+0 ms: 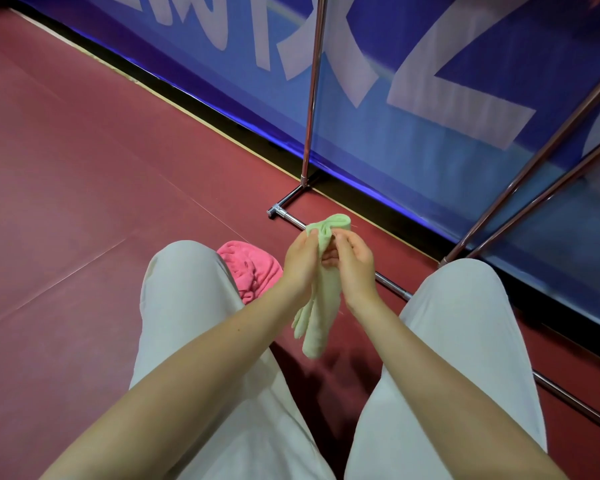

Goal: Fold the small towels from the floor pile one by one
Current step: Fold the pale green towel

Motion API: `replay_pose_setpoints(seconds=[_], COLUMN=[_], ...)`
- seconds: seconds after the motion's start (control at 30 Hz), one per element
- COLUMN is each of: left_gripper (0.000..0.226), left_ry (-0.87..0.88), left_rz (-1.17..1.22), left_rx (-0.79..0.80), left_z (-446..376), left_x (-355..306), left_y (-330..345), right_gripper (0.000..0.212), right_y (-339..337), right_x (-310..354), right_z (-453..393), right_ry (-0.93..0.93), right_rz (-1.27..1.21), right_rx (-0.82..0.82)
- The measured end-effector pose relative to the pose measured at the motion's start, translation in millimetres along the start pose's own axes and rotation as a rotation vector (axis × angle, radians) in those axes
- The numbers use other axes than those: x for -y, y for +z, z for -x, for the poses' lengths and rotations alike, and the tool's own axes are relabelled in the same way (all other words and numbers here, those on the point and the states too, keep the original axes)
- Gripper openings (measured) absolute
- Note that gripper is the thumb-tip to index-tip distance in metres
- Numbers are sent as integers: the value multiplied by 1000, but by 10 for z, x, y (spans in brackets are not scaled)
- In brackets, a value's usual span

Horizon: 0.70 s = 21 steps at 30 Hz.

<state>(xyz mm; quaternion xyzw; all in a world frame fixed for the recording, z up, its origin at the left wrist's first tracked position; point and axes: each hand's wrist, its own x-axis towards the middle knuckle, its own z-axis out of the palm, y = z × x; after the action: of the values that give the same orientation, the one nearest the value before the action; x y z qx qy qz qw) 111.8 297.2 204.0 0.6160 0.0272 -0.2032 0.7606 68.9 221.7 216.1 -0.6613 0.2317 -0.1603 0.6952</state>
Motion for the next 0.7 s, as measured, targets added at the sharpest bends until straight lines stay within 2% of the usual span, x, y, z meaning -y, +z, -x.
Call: replay_pose_setpoints(seconds=[0.1, 0.2, 0.27, 0.33, 0.4, 0.47, 0.57, 0.7], left_gripper=[32, 29, 30, 33, 33, 35, 38, 39], left_ry=[-31, 0, 34, 47, 38, 42, 48, -20], left_rz=[16, 9, -20, -18, -10, 0, -28, -29], left_rx=[55, 60, 58, 69, 52, 56, 73, 51], left_z=[-59, -83, -76, -81, -79, -79, -68, 43], left_x=[-32, -51, -73, -81, -112, -155, -192, -258], left_y=[-21, -28, -47, -68, -95, -135, -195, -188], right_gripper=[23, 21, 13, 19, 34, 43, 29, 20], right_y=[-70, -145, -149, -143, -154, -170, -157, -127], right_x=[33, 23, 13, 10, 4, 13, -26, -39], right_z=[-59, -124, -142, -149, -161, -179, -218, -183], right_ry=[-145, -267, -305, -351, -296, -110, 68, 49], right_rz=[205, 395, 432, 444, 382, 295, 239, 260], right_rx=[44, 14, -40, -106, -112, -44, 44, 28])
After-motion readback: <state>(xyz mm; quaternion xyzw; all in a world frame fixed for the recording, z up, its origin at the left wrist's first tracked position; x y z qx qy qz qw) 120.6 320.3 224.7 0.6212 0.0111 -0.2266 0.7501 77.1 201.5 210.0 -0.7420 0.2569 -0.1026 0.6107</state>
